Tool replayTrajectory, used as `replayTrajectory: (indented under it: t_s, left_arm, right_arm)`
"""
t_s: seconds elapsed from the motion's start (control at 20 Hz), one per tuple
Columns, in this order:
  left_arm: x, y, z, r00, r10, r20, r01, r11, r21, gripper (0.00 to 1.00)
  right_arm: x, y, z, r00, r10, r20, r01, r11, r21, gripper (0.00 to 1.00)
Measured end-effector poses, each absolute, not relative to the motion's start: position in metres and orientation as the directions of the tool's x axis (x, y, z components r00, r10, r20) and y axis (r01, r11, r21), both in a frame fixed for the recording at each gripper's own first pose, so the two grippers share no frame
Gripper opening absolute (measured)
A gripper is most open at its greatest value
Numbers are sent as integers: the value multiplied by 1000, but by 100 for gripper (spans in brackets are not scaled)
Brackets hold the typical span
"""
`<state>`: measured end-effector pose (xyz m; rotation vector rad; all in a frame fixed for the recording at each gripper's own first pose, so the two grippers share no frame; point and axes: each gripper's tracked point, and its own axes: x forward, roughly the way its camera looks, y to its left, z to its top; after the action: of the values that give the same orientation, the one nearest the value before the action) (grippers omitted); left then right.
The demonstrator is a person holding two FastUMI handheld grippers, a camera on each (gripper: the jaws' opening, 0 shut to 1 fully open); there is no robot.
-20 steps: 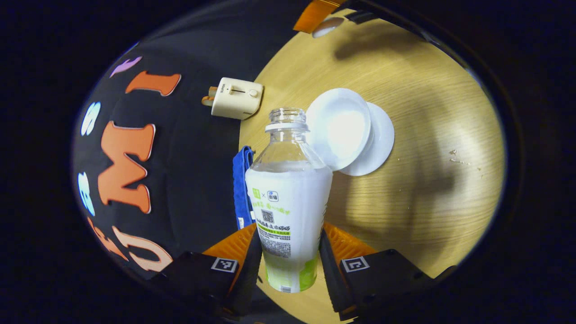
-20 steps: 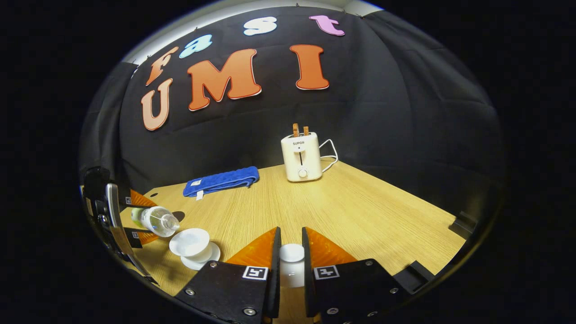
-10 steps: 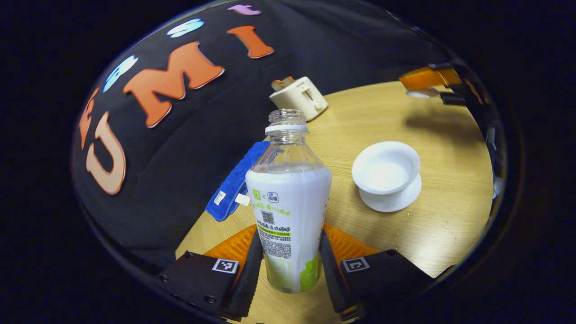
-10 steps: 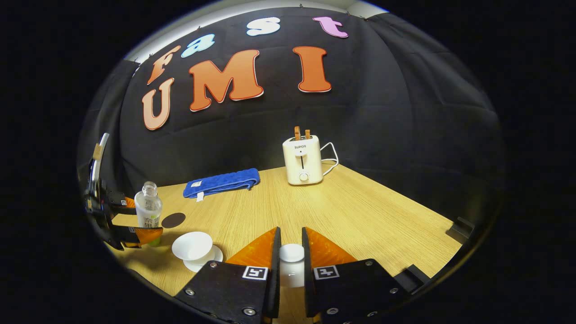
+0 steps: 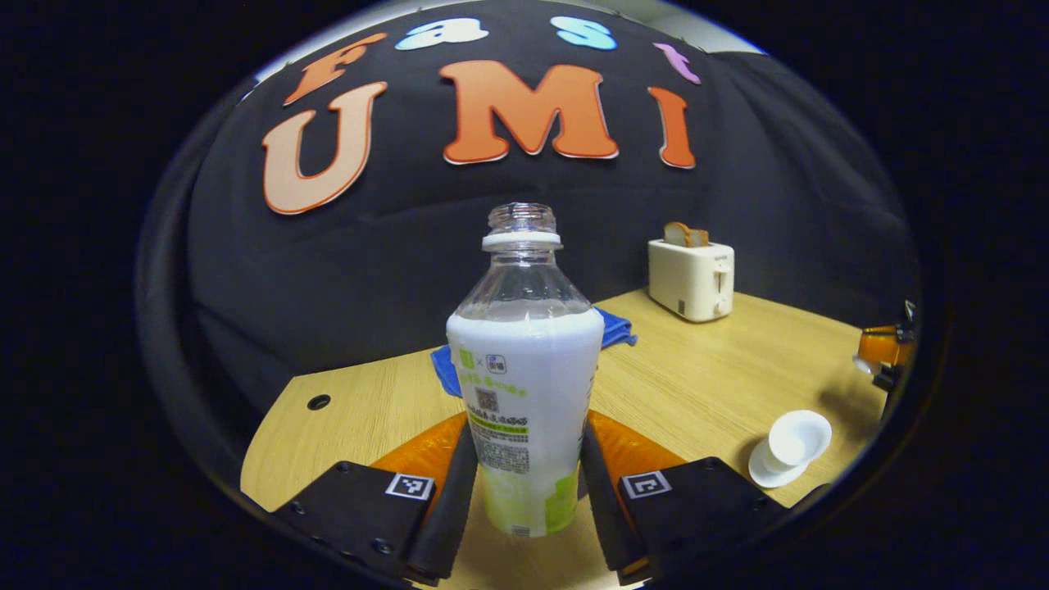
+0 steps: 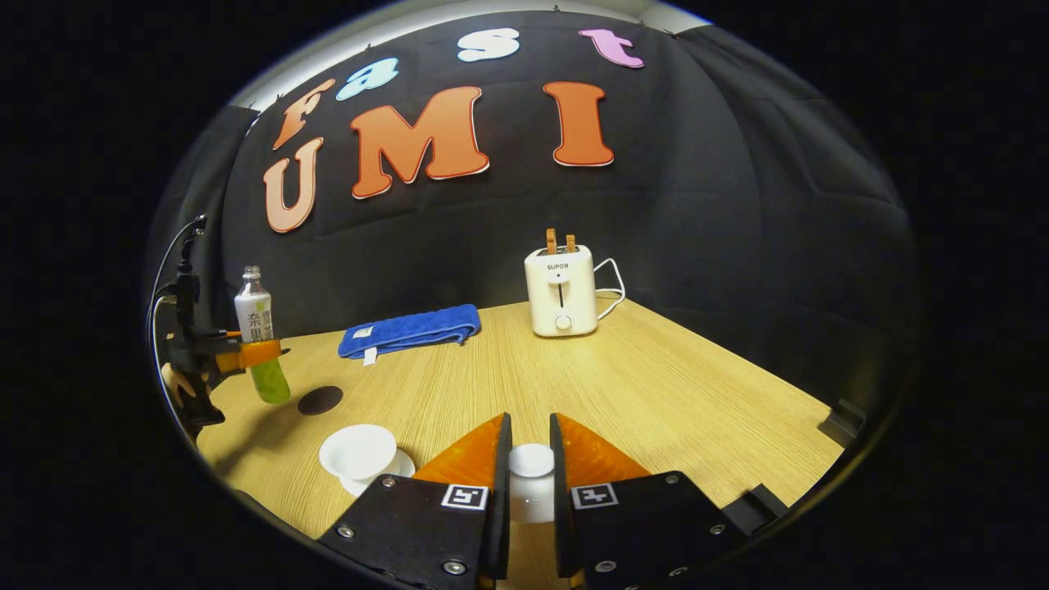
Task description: Open the teacup lid with one hand, grasp the water bottle and pour water into the teacup with the other hand; after pouring, place the water bottle on the coaster and then close the teacup lid.
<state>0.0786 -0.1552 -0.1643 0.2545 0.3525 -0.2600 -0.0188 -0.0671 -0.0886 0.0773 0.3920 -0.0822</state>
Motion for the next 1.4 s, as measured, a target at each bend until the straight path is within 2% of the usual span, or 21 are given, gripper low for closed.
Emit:
replayTrajectory:
  t_s: [0.1,0.3,0.35,0.45,0.95,1.4]
  left_arm:
    - [85,-161,-171,910,-215,-354,278,951,135,66]
    - [87,-169,-171,912,-236,-335,275,959,72,67]
    - [89,-171,-172,915,-241,-323,275,960,61,70]
    - [93,-176,-176,912,-256,-321,286,957,48,69]
    - [89,-174,-187,897,-248,-365,279,960,35,69]
    - [92,-176,-185,908,-261,-328,295,954,56,70]
  right_arm:
    - [-18,-68,-92,917,-66,-394,96,994,56,23]
    - [-15,-69,-95,912,-73,-403,101,994,50,23]
    - [-14,-69,-97,910,-74,-407,102,994,48,23]
    - [-13,-69,-99,907,-75,-415,102,994,43,22]
    - [-13,-69,-105,902,-75,-426,103,994,42,23]
    - [-6,-47,-96,913,-30,-407,53,997,46,23]
